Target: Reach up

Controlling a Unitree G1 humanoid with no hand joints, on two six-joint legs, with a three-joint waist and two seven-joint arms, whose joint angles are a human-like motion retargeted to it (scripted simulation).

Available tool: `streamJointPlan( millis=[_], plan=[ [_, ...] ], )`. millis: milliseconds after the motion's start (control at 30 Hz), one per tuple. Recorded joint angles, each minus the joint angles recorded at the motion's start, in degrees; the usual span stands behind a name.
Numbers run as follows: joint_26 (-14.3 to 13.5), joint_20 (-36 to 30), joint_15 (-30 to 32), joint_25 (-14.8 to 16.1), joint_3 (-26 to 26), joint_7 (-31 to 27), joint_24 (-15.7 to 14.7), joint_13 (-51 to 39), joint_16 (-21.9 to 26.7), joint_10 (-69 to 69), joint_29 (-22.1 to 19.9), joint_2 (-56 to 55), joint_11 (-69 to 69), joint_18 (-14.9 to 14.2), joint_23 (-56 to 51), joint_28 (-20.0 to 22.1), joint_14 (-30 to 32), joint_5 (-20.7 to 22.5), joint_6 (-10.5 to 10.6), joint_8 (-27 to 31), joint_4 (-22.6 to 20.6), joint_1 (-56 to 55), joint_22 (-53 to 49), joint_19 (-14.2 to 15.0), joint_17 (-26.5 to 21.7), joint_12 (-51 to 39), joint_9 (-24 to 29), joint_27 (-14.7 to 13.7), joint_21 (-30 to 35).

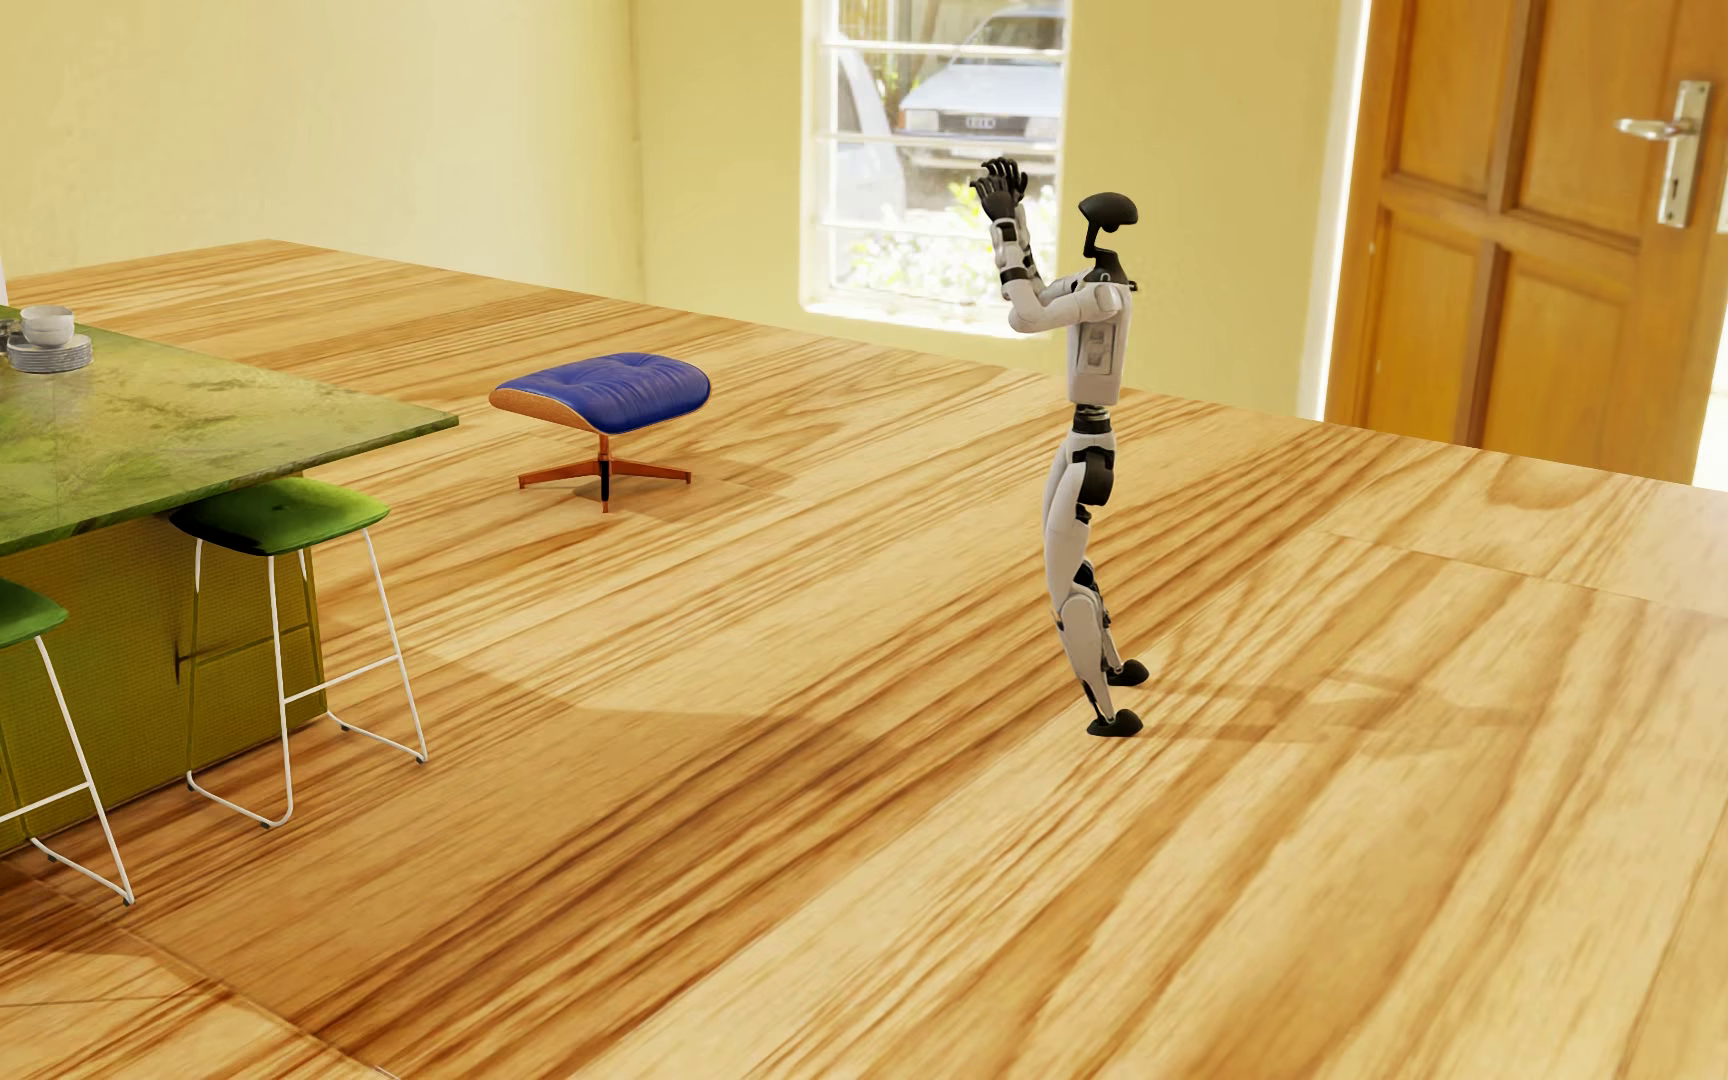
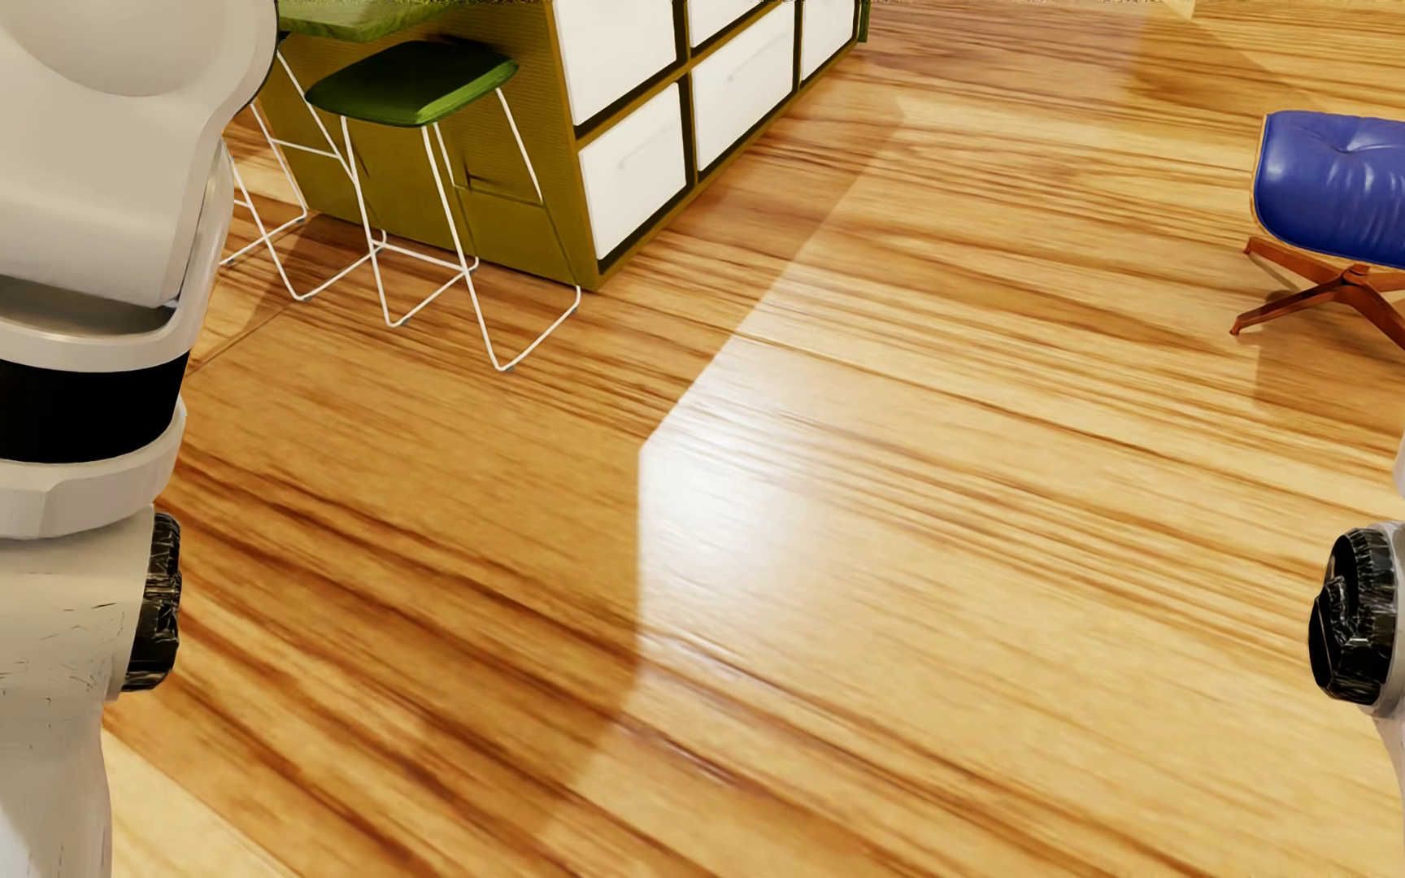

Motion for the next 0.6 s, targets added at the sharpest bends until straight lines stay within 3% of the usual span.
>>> streamJointPlan(
  millis=[600],
  plan=[
    [0.0, 0.6, 0.0, 0.0, -0.4, 0.0, 0.0, 3.1, -0.1, -0.2, 0.0, 0.0, -0.2, 0.0, 0.6, 0.0, -0.9, 0.4, 0.0, 0.0, 0.4, -0.1, 0.3, 0.0, -0.4, 1.8, 0.0, 0.0, -1.4]
  ],
)
